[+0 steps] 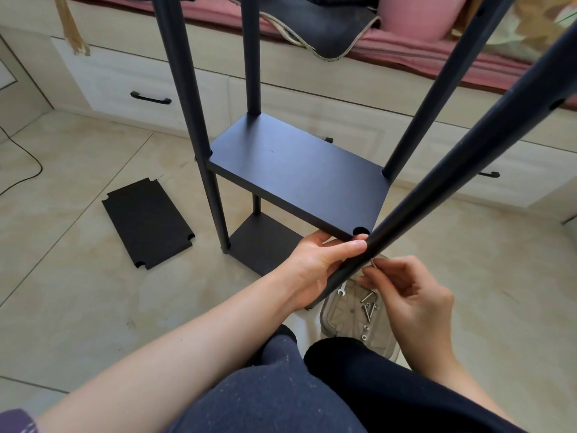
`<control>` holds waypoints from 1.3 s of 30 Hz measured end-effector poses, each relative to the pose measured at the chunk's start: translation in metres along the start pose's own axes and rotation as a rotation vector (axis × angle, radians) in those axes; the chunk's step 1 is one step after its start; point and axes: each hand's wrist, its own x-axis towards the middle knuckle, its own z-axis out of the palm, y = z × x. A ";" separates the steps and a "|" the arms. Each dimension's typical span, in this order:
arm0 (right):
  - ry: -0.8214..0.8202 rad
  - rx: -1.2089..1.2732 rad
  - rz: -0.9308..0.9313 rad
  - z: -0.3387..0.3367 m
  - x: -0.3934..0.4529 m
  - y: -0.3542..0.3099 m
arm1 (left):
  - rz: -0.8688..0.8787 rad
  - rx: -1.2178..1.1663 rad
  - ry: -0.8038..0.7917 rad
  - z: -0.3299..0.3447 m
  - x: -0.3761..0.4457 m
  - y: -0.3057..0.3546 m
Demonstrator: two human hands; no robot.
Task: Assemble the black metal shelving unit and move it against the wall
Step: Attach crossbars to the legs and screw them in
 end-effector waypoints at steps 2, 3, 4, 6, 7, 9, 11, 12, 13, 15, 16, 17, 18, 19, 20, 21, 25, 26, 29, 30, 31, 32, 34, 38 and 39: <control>-0.012 0.055 0.040 0.000 0.000 -0.002 | -0.001 -0.006 0.000 0.000 0.001 -0.001; -0.019 0.071 0.054 0.000 0.001 -0.004 | -0.002 -0.011 -0.001 -0.001 0.001 -0.002; -0.026 0.092 0.074 0.000 0.003 -0.005 | -0.005 -0.015 -0.002 -0.001 0.001 -0.002; -0.037 0.149 0.129 -0.003 0.007 -0.008 | -0.011 -0.015 0.001 -0.002 0.001 -0.001; -0.046 0.164 0.157 -0.006 0.009 -0.009 | -0.015 -0.009 0.007 -0.003 0.001 -0.001; -0.082 0.146 0.188 -0.010 0.014 -0.011 | -0.020 0.010 0.022 -0.004 0.001 0.000; -0.126 0.115 0.191 -0.013 0.018 -0.012 | -0.019 0.031 0.038 -0.005 0.000 0.000; -0.152 0.100 0.177 -0.013 0.020 -0.012 | -0.019 0.044 0.042 -0.006 0.000 0.000; -0.183 0.081 0.156 -0.013 0.022 -0.013 | -0.020 0.057 0.045 -0.006 -0.001 0.000; -0.238 0.047 0.112 -0.012 0.028 -0.014 | -0.018 0.074 0.049 -0.007 -0.001 0.000; -0.261 0.039 0.097 -0.012 0.031 -0.014 | -0.014 0.078 0.050 -0.007 -0.001 0.000; -0.281 0.033 0.087 -0.012 0.034 -0.014 | -0.008 0.081 0.051 -0.007 -0.001 0.001; -0.296 0.031 0.085 -0.012 0.037 -0.014 | -0.001 0.087 0.053 -0.007 -0.001 0.002; -0.307 0.029 0.088 -0.012 0.039 -0.014 | 0.007 0.102 0.057 -0.008 -0.001 0.002; -0.316 0.024 0.088 -0.013 0.041 -0.014 | 0.014 0.126 0.063 -0.009 -0.001 0.003; -0.324 0.012 0.084 -0.013 0.043 -0.013 | 0.019 0.153 0.073 -0.010 -0.001 0.004; -0.359 -0.033 0.056 -0.014 0.050 -0.010 | 0.020 0.208 0.113 -0.011 -0.001 0.007; -0.366 -0.042 0.048 -0.015 0.052 -0.009 | 0.014 0.207 0.116 -0.010 -0.001 0.008; -0.388 -0.067 0.023 -0.015 0.060 -0.008 | -0.011 0.167 0.115 -0.007 -0.001 0.012; -0.397 -0.067 0.017 -0.015 0.063 -0.007 | -0.019 0.147 0.125 -0.006 0.000 0.013; -0.407 -0.066 0.013 -0.015 0.066 -0.007 | -0.027 0.138 0.135 -0.005 0.001 0.014; -0.421 -0.068 0.012 -0.015 0.069 -0.006 | -0.033 0.144 0.139 -0.005 0.001 0.015; -0.467 -0.084 0.011 -0.015 0.075 -0.006 | -0.039 0.174 0.123 -0.005 0.002 0.017; -0.548 -0.081 0.018 -0.014 0.082 -0.007 | -0.047 0.198 0.098 -0.007 0.002 0.017; -0.554 -0.073 0.020 -0.014 0.082 -0.006 | -0.047 0.198 0.097 -0.008 0.002 0.017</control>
